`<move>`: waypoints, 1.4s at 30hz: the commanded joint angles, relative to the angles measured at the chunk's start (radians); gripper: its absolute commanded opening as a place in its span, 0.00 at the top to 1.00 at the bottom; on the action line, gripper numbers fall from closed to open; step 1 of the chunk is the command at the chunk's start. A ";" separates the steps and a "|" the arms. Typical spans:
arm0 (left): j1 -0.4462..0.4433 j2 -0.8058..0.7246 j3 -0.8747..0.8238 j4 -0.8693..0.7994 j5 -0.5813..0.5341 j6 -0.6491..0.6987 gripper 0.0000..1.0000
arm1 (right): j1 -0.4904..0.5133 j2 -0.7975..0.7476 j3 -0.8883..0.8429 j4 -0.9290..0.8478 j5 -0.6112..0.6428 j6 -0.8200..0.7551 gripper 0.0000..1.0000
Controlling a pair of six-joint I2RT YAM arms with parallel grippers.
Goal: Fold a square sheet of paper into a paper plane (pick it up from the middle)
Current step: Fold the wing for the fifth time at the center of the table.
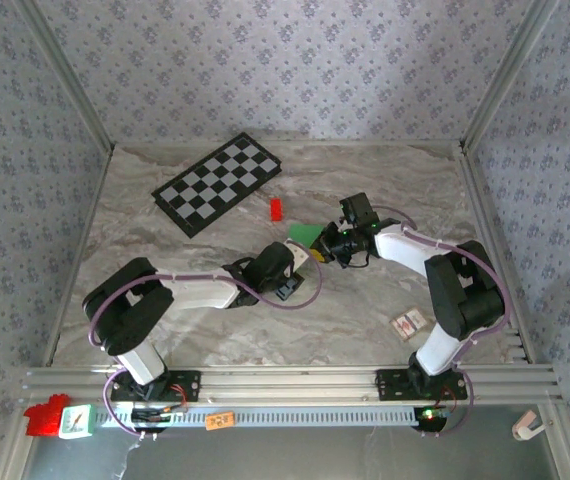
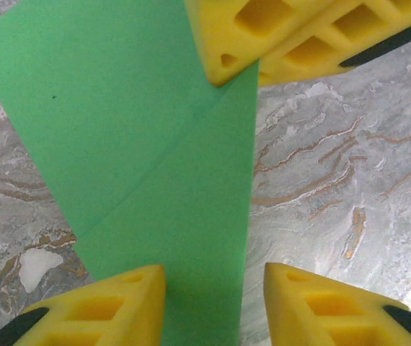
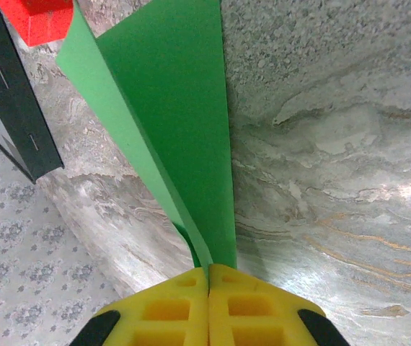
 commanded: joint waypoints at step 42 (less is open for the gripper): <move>0.010 0.026 0.015 -0.027 0.134 0.030 0.98 | -0.024 0.028 0.074 -0.179 0.012 -0.126 0.34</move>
